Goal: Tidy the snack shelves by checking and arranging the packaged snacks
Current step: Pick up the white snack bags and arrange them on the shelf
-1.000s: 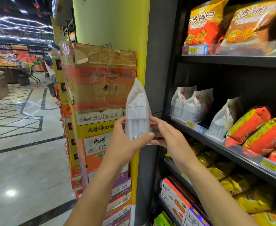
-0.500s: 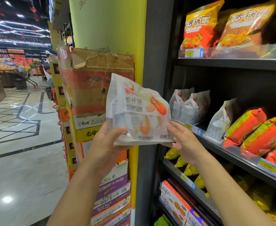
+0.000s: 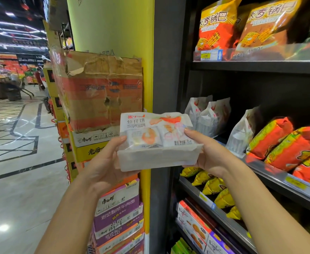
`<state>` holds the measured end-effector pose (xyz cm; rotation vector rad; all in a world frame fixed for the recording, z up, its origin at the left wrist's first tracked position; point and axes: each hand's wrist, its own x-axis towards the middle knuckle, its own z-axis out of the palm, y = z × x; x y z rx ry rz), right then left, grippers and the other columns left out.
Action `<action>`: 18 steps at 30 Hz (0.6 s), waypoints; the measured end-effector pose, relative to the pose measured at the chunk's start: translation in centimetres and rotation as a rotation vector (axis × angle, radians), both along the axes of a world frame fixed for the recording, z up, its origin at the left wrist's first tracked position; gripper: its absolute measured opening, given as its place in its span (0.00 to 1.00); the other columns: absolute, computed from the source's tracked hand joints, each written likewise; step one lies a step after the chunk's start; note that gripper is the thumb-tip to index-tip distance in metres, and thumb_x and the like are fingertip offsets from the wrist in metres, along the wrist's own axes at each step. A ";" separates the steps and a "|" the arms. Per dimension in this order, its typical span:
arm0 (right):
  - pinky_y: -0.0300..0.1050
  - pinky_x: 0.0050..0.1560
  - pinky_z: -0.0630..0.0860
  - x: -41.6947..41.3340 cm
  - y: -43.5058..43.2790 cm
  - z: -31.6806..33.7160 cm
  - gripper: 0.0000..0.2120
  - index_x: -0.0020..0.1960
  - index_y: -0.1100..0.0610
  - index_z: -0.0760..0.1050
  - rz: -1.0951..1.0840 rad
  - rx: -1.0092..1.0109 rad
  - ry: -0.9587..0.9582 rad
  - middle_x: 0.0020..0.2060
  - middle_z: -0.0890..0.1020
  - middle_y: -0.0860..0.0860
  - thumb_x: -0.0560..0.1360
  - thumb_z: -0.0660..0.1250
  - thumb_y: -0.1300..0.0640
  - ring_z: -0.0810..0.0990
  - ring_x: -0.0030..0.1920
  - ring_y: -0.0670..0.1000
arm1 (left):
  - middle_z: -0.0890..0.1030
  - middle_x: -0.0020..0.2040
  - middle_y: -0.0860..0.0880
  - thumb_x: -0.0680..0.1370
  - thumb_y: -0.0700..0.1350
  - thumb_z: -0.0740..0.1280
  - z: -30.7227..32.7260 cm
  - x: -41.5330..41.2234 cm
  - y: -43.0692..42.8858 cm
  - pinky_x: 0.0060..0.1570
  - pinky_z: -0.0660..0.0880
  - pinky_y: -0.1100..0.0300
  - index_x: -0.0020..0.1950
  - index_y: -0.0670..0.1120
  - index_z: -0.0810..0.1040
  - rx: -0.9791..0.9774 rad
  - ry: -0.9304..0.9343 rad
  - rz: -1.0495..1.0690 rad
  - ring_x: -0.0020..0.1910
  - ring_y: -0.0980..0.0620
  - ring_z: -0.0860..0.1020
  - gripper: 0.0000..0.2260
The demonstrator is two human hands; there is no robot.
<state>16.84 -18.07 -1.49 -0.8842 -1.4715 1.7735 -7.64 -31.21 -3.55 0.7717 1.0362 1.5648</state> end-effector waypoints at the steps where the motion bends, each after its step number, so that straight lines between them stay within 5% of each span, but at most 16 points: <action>1: 0.55 0.52 0.85 0.0 0.0 0.0 0.17 0.62 0.53 0.81 0.007 0.023 -0.014 0.52 0.89 0.53 0.80 0.68 0.43 0.88 0.49 0.53 | 0.87 0.61 0.44 0.72 0.53 0.72 0.0 0.0 0.3 0.57 0.82 0.40 0.68 0.52 0.81 -0.012 0.030 0.005 0.60 0.41 0.84 0.23; 5: 0.53 0.51 0.85 0.6 0.6 -0.4 0.27 0.68 0.58 0.77 0.012 0.125 -0.022 0.57 0.87 0.56 0.76 0.71 0.43 0.87 0.56 0.55 | 0.86 0.62 0.44 0.72 0.47 0.74 -0.1 0.2 1.4 0.58 0.82 0.39 0.68 0.48 0.80 -0.035 0.139 0.018 0.62 0.40 0.83 0.23; 12: 0.52 0.64 0.80 2.3 2.4 -0.8 0.18 0.70 0.55 0.77 0.029 0.263 -0.031 0.61 0.86 0.53 0.82 0.67 0.52 0.84 0.63 0.54 | 0.88 0.56 0.50 0.71 0.42 0.73 -0.2 1.9 3.5 0.49 0.80 0.56 0.64 0.48 0.81 0.085 0.271 0.124 0.50 0.52 0.88 0.21; 18: 0.47 0.61 0.83 5.0 5.1 1.5 0.20 0.69 0.46 0.79 -0.135 0.599 -0.336 0.57 0.86 0.40 0.78 0.74 0.47 0.85 0.58 0.42 | 0.88 0.57 0.52 0.70 0.41 0.76 -0.1 3.9 7.2 0.53 0.81 0.55 0.68 0.49 0.76 0.166 0.335 0.199 0.55 0.50 0.87 0.27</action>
